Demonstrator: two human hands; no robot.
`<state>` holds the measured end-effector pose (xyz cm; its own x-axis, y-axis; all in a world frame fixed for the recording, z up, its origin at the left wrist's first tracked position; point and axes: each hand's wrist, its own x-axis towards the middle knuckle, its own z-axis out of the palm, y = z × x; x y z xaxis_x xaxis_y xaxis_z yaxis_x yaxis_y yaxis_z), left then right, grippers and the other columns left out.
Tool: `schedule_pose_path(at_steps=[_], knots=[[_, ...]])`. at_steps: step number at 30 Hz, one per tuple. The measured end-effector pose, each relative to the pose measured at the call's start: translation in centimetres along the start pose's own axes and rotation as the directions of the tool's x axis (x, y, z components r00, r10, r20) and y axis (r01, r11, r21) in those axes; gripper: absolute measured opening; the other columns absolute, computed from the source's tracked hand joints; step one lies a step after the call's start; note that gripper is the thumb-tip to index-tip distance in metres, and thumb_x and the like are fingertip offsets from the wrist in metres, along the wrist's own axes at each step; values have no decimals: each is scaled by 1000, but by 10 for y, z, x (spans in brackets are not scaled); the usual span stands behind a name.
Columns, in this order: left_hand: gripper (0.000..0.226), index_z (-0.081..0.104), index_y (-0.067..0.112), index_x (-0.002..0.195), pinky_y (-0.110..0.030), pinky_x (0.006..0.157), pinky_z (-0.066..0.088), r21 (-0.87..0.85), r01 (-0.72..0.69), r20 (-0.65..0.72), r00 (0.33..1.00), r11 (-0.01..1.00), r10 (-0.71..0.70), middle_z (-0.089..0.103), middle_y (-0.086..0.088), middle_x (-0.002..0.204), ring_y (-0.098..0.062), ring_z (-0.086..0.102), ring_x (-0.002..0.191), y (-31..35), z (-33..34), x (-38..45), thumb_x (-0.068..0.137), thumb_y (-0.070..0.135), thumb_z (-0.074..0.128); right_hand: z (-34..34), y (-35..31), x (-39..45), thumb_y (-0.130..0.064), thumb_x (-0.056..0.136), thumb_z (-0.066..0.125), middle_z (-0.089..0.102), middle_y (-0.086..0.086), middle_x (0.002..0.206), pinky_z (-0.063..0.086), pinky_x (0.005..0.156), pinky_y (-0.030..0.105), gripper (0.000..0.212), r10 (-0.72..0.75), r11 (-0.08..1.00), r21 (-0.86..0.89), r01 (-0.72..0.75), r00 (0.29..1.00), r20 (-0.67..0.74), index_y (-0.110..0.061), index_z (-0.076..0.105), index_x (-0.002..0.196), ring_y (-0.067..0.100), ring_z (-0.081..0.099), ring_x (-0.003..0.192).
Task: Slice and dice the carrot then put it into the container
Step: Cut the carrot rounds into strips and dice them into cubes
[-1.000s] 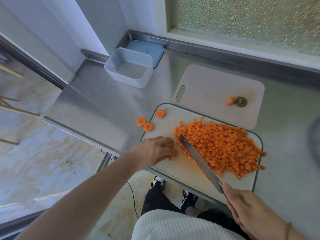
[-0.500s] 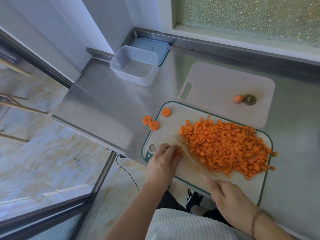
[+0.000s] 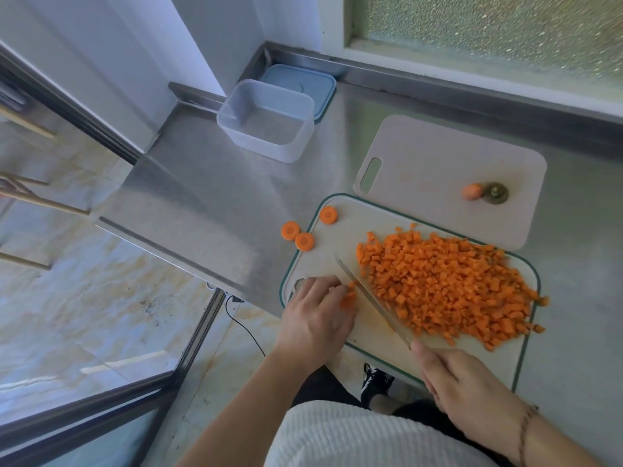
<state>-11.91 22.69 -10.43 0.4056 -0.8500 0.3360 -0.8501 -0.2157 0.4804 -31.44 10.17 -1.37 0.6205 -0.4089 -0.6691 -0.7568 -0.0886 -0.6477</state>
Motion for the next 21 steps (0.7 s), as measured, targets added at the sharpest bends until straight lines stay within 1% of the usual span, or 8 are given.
schedule_pose_path(at_steps=[2, 4, 7, 9, 12, 17, 19, 21], knots=[[15, 73, 4, 101, -39, 81, 54, -21, -76, 35, 996, 997, 77, 67, -8, 107, -27, 62, 93, -5, 2, -1, 90, 15, 72, 1, 1, -2, -65, 84, 26, 44, -7, 43, 38, 55, 26, 60, 13, 1000, -21, -13, 1000, 15, -14, 45, 58, 4, 44, 45], [12, 73, 4, 102, -37, 82, 54, -45, -99, 56, 993, 994, 101, 68, -8, 107, -27, 62, 93, -7, 4, 1, 92, 11, 70, 2, 2, -4, -66, 83, 25, 43, -6, 43, 36, 55, 25, 61, 34, 999, -38, -34, 999, 21, -14, 46, 60, 3, 44, 46], [11, 74, 5, 102, -35, 82, 54, -72, -93, 54, 994, 993, 97, 69, -7, 107, -27, 63, 92, -7, 7, 4, 92, 9, 71, 2, 4, -9, -65, 82, 25, 48, -4, 48, 38, 56, 23, 59, 53, 997, -53, -53, 999, 0, -15, 48, 61, 4, 47, 50], [11, 75, 5, 102, -34, 81, 55, -86, -89, 51, 994, 992, 93, 69, -6, 107, -27, 63, 92, -7, 9, 5, 92, 9, 72, 2, 3, -11, -63, 82, 24, 55, 1, 56, 43, 62, 24, 58, 63, 995, -73, -64, 998, -14, -15, 51, 63, 7, 53, 57], [11, 75, 6, 102, -30, 83, 55, -130, -83, 37, 995, 988, 88, 68, -3, 104, -24, 63, 91, -6, 10, 5, 97, 12, 67, 9, -1, -5, -63, 84, 22, 61, 5, 63, 45, 65, 26, 65, 50, 991, -122, -50, 999, -3, -12, 59, 70, 11, 58, 62], [8, 77, 7, 100, -30, 85, 54, -138, -60, 37, 997, 989, 66, 68, -3, 109, -22, 66, 95, -9, 9, 1, 95, 11, 72, 14, -6, 10, -65, 85, 24, 41, -6, 47, 33, 49, 21, 58, -27, 998, -63, 25, 999, -39, -16, 42, 60, 5, 42, 46], [5, 76, 7, 95, -29, 83, 55, -135, -75, 19, 997, 988, 78, 65, -2, 106, -21, 65, 93, -11, 8, -1, 92, 10, 74, 12, -2, 6, -67, 82, 24, 39, -5, 49, 30, 50, 21, 59, -34, 999, -28, 33, 998, -45, -15, 41, 60, 5, 40, 47], [4, 77, 7, 95, -29, 82, 55, -139, -79, 18, 996, 987, 82, 66, -1, 104, -22, 66, 91, -11, 7, 1, 92, 9, 74, 11, 5, -2, -69, 81, 25, 46, -1, 53, 34, 54, 24, 62, -4, 1000, -25, 4, 1000, -31, -14, 47, 62, 5, 45, 51]])
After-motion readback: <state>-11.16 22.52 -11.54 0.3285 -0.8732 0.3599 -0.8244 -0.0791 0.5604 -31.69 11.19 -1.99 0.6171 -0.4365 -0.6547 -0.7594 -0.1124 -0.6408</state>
